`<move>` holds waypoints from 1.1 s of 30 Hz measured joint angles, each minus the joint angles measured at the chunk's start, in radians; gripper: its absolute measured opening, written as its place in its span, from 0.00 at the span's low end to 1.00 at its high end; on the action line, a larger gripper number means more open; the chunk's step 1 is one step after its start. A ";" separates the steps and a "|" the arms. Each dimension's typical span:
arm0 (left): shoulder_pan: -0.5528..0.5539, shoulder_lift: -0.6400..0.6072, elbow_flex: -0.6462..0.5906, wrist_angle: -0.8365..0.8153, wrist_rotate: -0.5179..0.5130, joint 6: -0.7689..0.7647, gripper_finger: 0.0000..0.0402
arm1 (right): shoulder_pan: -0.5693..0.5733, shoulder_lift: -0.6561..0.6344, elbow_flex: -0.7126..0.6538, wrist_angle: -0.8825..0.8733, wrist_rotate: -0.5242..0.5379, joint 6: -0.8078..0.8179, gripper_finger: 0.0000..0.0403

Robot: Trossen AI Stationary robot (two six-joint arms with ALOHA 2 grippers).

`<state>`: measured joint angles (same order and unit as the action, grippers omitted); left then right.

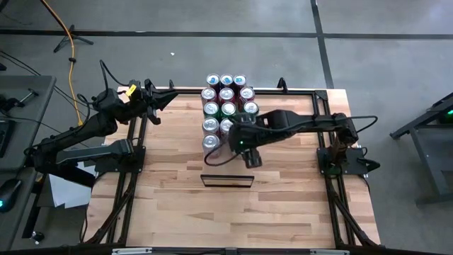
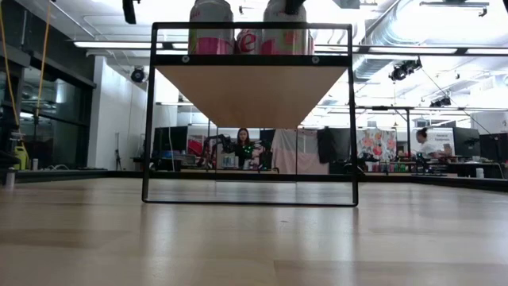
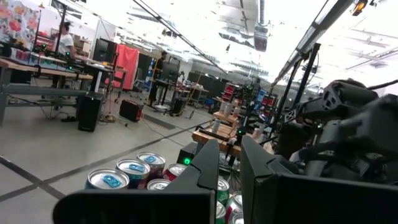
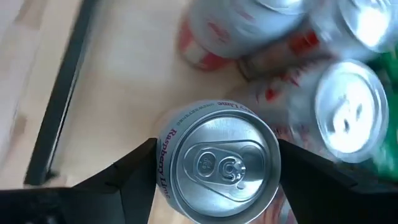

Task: Place canned beverage on shelf
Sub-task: Put the pink white soda can on the shelf

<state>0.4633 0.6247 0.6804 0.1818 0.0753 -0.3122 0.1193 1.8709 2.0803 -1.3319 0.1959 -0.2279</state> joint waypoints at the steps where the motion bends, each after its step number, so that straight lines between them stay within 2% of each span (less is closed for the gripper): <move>1: 0.000 0.000 0.000 0.000 0.000 0.000 0.00 | 0.010 0.000 0.000 -0.004 0.020 0.061 0.68; 7: 0.000 0.000 0.000 0.000 0.000 0.000 0.00 | 0.059 0.001 0.000 -0.020 0.093 0.405 0.70; 11: 0.000 0.000 0.000 0.000 0.000 0.001 0.00 | 0.064 0.001 0.000 -0.033 0.133 0.539 0.70; 33: 0.000 0.000 0.000 0.000 0.000 0.000 0.00 | 0.044 0.001 0.000 -0.005 0.105 0.459 0.71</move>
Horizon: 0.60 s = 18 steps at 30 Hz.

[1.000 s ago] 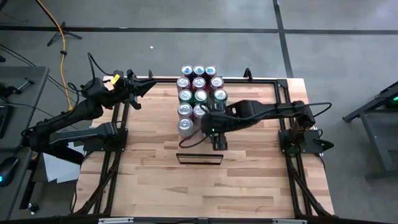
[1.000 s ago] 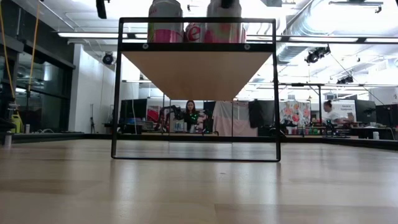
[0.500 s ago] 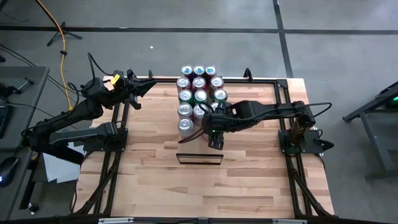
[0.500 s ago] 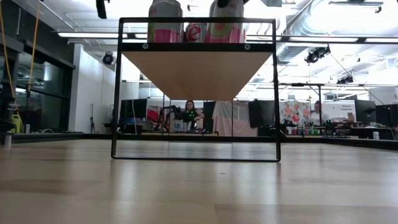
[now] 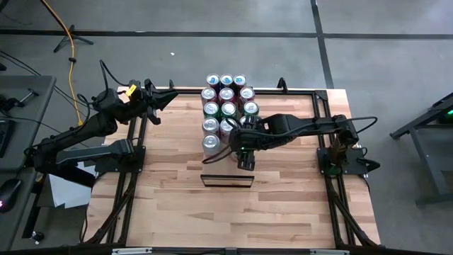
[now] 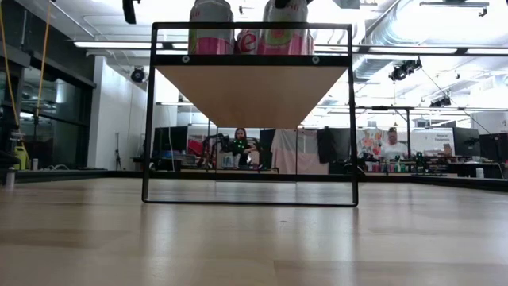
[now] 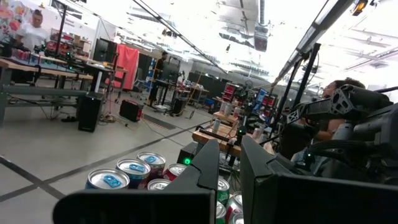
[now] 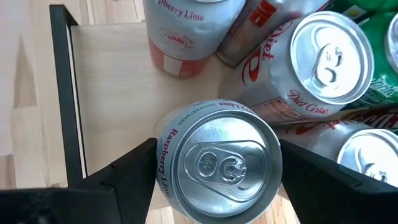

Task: Place canned beverage on shelf
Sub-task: Put the pink white soda can on the shelf

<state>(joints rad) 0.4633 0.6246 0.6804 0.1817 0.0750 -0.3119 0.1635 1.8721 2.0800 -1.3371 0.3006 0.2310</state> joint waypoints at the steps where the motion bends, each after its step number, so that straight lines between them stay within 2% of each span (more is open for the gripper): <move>1: 0.000 0.000 0.000 0.000 0.000 0.000 0.00 | 0.000 0.000 0.000 -0.002 -0.004 -0.006 0.71; 15: 0.000 0.000 0.000 0.002 0.000 0.000 0.00 | 0.000 0.000 0.000 -0.004 -0.021 -0.003 0.71; 18: 0.000 0.000 0.000 0.004 0.000 -0.001 0.00 | -0.002 0.000 0.000 -0.004 -0.020 0.005 0.75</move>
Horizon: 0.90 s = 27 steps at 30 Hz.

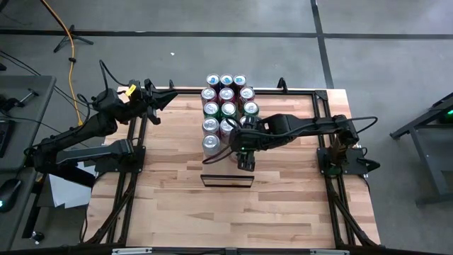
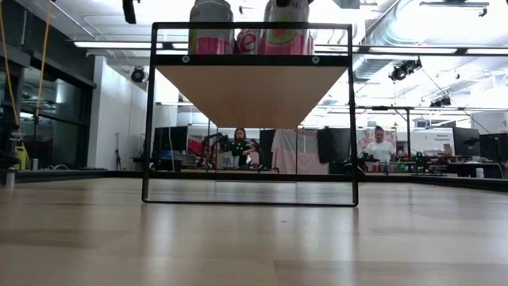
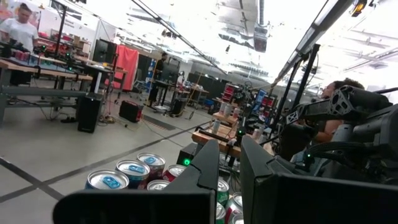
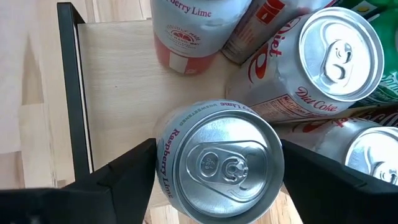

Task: Place canned beverage on shelf
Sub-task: Put the pink white soda can on the shelf

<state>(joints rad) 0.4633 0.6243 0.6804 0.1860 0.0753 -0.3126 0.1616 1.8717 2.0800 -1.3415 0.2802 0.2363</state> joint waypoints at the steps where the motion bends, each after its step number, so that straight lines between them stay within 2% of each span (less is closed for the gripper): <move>1: 0.000 0.000 0.000 0.000 0.000 0.000 0.00 | 0.000 0.000 0.000 0.000 0.000 0.001 0.76; 7: 0.000 0.000 0.000 -0.001 0.000 0.000 0.00 | 0.000 -0.001 0.000 0.001 0.001 -0.001 0.89; 11: 0.000 0.000 0.000 -0.001 0.000 0.000 0.00 | 0.000 -0.001 0.000 0.001 0.001 -0.042 0.93; 21: 0.000 0.000 0.000 -0.001 0.000 0.000 0.00 | -0.004 -0.001 0.000 -0.006 0.003 -0.431 0.94; 27: 0.000 0.000 0.000 -0.001 0.000 0.000 0.00 | -0.012 -0.001 0.000 -0.007 0.000 -0.557 0.94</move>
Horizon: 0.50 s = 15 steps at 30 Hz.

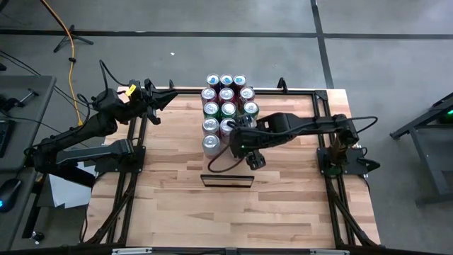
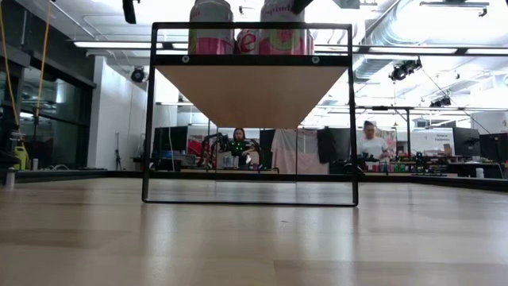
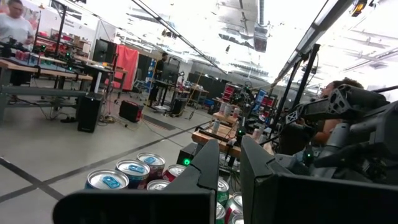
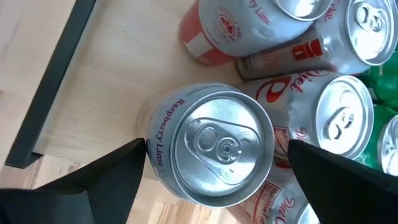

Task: Place canned beverage on shelf
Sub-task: Put the pink white soda can on the shelf

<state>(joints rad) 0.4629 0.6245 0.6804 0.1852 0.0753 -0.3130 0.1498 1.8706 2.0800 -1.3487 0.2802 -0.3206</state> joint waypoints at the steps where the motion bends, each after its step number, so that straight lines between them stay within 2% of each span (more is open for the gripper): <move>1: 0.000 0.000 0.000 0.000 0.000 0.000 0.00 | -0.002 0.000 0.000 0.000 0.000 -0.001 0.94; 5: 0.000 0.000 0.000 0.000 0.000 0.000 0.00 | -0.006 0.000 0.000 -0.002 -0.014 -0.006 0.94; 12: 0.000 0.000 0.000 0.000 0.000 -0.010 0.00 | -0.017 0.000 0.003 -0.034 -0.091 -0.125 0.94; 15: 0.000 0.000 0.000 0.000 0.000 -0.010 0.00 | -0.031 -0.001 0.044 -0.077 -0.097 -0.151 0.94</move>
<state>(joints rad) 0.4633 0.6243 0.6804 0.1852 0.0753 -0.3229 0.1188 1.8700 2.1244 -1.4255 0.1829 -0.4716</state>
